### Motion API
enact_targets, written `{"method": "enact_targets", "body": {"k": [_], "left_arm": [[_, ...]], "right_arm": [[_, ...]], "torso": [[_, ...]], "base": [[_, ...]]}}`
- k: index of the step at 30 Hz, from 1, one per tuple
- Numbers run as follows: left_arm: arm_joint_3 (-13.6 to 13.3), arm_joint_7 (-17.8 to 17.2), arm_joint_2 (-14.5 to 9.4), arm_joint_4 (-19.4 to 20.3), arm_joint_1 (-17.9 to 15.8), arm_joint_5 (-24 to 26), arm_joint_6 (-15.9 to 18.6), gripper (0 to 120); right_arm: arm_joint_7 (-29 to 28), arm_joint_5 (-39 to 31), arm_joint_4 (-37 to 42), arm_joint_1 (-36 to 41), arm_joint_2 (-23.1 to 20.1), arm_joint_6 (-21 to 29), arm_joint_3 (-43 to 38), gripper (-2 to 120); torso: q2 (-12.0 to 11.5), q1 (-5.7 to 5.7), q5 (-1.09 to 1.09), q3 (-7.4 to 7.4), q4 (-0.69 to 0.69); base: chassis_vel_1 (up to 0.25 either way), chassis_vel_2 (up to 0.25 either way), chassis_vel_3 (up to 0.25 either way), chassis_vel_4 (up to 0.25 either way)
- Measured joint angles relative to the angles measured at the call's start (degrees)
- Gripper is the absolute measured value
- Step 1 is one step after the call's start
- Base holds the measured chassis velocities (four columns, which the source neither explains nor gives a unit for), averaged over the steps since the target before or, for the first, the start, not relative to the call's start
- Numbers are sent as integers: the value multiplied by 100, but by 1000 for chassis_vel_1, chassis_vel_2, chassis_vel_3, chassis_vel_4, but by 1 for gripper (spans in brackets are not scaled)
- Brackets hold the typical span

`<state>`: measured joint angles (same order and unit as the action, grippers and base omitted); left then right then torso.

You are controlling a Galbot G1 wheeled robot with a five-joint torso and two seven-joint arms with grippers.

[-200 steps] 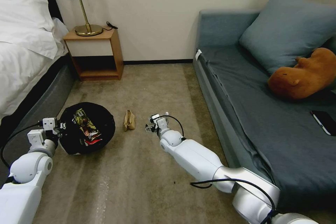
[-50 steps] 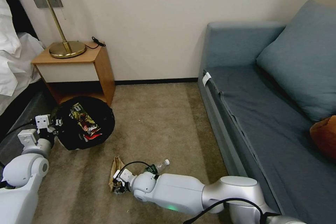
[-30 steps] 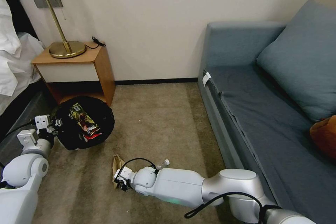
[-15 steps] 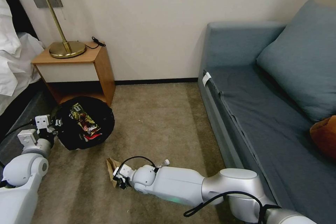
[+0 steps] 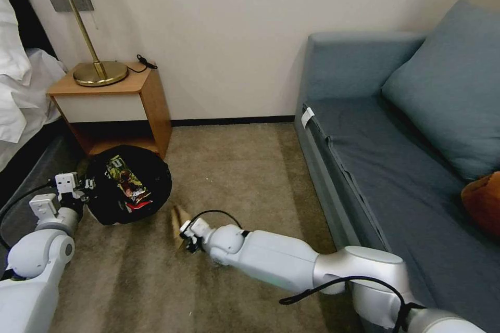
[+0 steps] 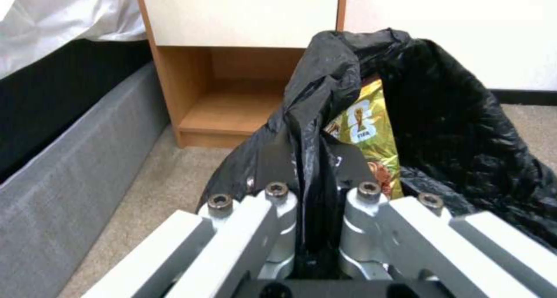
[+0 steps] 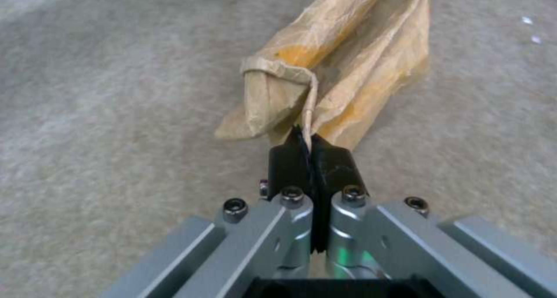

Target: Pick up the trash bin, then pick up the garbage on the floor and place it into the trash bin.

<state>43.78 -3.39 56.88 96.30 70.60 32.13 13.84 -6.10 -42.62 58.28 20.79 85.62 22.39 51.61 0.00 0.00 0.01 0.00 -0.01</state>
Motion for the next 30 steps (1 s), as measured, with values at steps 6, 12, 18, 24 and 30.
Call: {"method": "enact_targets", "body": {"k": [6,12,18,24,30], "left_arm": [[0,0,-28,17,25,29,-15,5],[-26,19,-41,0,27,54,-46,5],[-87,64,-55,-36,-1,76,-84,5],[-140,99,-54,-53,-24,89,-122,5],[-145,119,-40,-56,-18,89,-147,5]], "right_arm": [[1,179,-36,73,-91,-21,-457,0],[10,194,-44,-79,-99,-41,-795,0],[12,68,10,-400,-39,-46,-1189,0],[4,-278,213,-601,33,-47,-1657,0],[1,-402,392,-646,10,-48,-1922,0]], "torso": [[0,0,0,0,0],[0,0,0,0,1],[0,0,0,0,1],[0,0,-1,0,1],[0,0,-1,0,1]], "base": [[0,0,0,0],[0,0,0,0],[0,0,0,0],[0,0,0,0],[0,0,0,0]]}}
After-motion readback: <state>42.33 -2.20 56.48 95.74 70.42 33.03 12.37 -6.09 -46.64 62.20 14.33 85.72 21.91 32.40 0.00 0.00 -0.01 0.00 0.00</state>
